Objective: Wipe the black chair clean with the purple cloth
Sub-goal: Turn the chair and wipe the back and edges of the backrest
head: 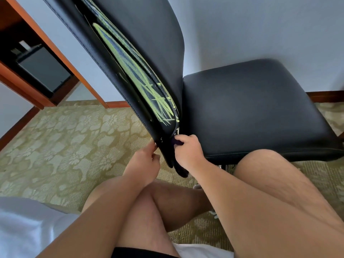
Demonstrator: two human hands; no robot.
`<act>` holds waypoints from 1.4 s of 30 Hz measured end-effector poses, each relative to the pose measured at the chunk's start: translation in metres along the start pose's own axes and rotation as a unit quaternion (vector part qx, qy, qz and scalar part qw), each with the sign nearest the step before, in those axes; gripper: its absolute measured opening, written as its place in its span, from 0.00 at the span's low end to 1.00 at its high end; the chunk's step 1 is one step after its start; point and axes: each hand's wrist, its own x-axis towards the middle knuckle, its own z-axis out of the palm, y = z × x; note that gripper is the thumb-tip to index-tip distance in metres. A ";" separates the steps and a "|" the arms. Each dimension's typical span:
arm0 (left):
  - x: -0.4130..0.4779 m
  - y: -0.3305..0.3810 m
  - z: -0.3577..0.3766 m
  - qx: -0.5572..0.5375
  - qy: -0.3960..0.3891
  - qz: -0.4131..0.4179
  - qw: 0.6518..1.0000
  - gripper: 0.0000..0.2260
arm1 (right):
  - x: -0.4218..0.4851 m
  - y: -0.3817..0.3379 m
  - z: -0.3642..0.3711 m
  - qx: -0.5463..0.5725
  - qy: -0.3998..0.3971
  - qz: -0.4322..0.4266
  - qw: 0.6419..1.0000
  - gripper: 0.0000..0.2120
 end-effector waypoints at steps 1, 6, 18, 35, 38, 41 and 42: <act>0.000 0.000 0.001 -0.001 0.000 -0.001 1.000 0.21 | -0.002 -0.001 0.001 0.066 -0.007 0.026 0.997 0.17; -0.004 0.001 0.003 0.010 0.002 -0.006 1.000 0.20 | -0.003 0.001 -0.001 0.111 -0.064 0.076 0.989 0.21; -0.007 0.003 0.001 -0.007 0.007 0.023 1.000 0.23 | -0.014 -0.007 -0.003 0.056 0.018 0.056 0.997 0.15; 0.006 0.045 -0.069 0.050 0.030 -0.011 0.998 0.10 | -0.057 -0.028 0.009 0.073 0.151 -0.197 0.966 0.08; 0.010 0.055 -0.073 0.090 0.008 -0.021 0.996 0.11 | -0.052 -0.018 0.012 0.092 0.115 -0.090 0.985 0.09; 0.008 0.058 -0.076 0.122 -0.006 -0.007 0.993 0.12 | -0.049 -0.013 0.012 0.085 0.109 -0.029 0.990 0.09; 0.008 0.058 -0.077 0.124 -0.008 0.000 0.992 0.12 | -0.050 -0.015 0.012 0.104 0.116 -0.023 0.987 0.08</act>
